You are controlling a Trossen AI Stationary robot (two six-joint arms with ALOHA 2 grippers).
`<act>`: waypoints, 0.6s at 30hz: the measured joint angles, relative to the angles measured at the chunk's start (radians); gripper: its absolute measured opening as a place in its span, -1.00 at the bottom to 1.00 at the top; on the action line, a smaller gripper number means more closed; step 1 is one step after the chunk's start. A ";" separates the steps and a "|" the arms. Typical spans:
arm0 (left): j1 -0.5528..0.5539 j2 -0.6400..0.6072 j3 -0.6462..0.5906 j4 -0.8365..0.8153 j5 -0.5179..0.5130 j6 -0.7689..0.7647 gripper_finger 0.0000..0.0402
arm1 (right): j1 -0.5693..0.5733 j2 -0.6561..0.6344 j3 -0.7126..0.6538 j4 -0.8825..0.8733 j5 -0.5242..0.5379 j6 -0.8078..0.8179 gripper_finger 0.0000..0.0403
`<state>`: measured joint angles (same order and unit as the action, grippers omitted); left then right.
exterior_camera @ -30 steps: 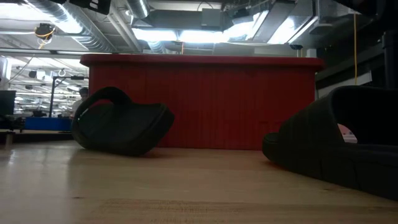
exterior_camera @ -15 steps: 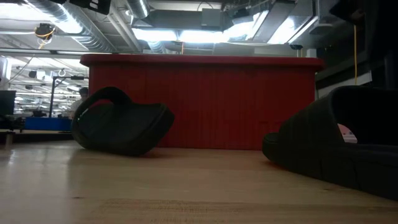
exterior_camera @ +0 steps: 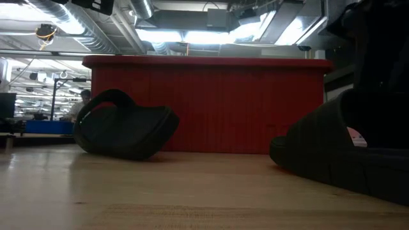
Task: Pick and place slides into bin
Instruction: Put the right black slide into the red bin
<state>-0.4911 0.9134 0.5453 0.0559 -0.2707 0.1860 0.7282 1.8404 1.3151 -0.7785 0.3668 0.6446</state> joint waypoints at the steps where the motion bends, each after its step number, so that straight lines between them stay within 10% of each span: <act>1: 0.000 0.000 0.000 0.000 0.000 0.000 -0.93 | 0.000 0.000 0.000 -0.001 0.000 0.000 -0.20; 18: 0.000 0.000 0.000 0.000 -0.002 0.000 -0.94 | -0.003 0.000 0.000 0.022 0.006 0.007 -0.37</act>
<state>-0.4911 0.9134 0.5453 0.0555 -0.2722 0.1856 0.7254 1.8404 1.3151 -0.7568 0.3724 0.6516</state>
